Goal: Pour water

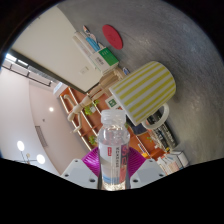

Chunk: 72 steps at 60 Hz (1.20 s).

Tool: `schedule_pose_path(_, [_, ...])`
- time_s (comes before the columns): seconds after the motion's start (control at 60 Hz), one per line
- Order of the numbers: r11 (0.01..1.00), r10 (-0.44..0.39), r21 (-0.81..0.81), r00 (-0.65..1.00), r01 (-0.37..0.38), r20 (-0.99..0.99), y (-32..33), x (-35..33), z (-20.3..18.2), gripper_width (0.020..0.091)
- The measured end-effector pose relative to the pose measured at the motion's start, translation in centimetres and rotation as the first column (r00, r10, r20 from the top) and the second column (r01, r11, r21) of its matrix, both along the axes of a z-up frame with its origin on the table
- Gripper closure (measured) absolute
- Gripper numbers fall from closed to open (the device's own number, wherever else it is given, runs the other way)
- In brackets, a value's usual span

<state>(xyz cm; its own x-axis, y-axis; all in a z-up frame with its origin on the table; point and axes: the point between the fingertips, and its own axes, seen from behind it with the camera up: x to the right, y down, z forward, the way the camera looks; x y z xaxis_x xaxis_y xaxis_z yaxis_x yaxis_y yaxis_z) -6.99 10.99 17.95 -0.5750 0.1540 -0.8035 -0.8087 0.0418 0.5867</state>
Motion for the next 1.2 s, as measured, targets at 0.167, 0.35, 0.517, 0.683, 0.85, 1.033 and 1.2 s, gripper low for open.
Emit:
schedule_pose_path(0.167, [1.0, 0.024, -0.015, 0.999, -0.023, 0.03, 0.3, -0.4, -0.2, 0.0754])
schedule_pose_path(0.35, [1.0, 0.018, -0.021, 0.981, -0.015, 0.193, -0.2, -0.8, 2.5, 0.0752])
schedule_pose_path(0.517, [0.994, 0.008, -0.079, 0.649, 0.081, 0.76, -1.8, 1.5, 7.5, 0.0752])
schedule_pose_path(0.683, [0.906, 0.133, -0.156, 0.087, 0.394, 0.987, -3.7, 10.7, 6.6, 0.074])
schedule_pose_path(0.85, [0.765, 0.379, -0.139, -0.264, 0.629, 0.887, -5.7, 18.9, 3.8, 0.0741])
schedule_pose_path(1.033, [0.686, 0.532, -0.135, -0.367, 0.715, 0.763, -4.8, 25.2, -2.5, 0.0742])
schedule_pose_path(1.2, [0.704, 0.535, -0.192, -0.332, 0.684, 0.777, -2.1, 25.4, -5.6, 0.0743])
